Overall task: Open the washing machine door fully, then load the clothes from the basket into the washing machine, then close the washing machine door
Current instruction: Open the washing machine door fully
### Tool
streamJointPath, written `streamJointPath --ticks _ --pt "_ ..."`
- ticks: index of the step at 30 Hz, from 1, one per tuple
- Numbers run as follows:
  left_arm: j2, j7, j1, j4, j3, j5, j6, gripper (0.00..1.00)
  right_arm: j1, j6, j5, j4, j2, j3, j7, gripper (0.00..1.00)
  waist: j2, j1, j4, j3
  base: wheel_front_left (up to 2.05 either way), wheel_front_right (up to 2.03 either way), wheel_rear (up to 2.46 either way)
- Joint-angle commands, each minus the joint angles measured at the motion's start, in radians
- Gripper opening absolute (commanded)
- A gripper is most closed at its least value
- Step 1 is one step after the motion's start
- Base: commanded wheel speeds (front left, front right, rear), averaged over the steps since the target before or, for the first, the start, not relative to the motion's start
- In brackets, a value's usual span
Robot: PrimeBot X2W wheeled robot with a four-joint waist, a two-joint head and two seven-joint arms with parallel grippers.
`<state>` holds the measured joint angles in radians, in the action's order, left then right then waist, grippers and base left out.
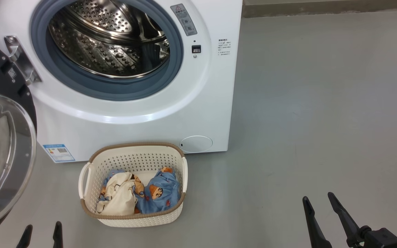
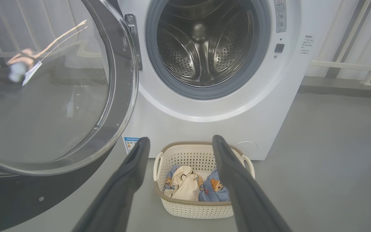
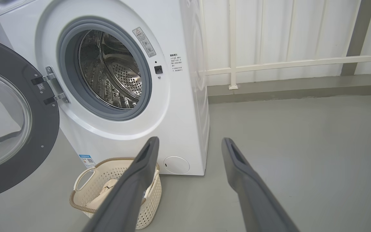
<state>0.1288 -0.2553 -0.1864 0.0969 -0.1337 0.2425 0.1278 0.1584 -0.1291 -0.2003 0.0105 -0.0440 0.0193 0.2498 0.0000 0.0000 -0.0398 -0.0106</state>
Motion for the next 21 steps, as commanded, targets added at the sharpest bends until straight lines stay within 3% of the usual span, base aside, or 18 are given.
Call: streamJointPath --ticks 1,21 --pt "0.013 -0.006 0.034 -0.02 -0.035 -0.008 0.0 1.0 -0.027 -0.002 -0.001 0.023 -0.006 0.023 0.012 1.0 0.0 0.0 -0.001 0.0 0.0 0.0 0.0" --pt "0.003 -0.006 0.039 -0.01 -0.044 -0.012 0.002 1.0 -0.043 -0.002 -0.007 -0.005 -0.006 0.024 0.012 1.0 0.0 0.0 -0.006 0.015 0.0 0.0 0.0"
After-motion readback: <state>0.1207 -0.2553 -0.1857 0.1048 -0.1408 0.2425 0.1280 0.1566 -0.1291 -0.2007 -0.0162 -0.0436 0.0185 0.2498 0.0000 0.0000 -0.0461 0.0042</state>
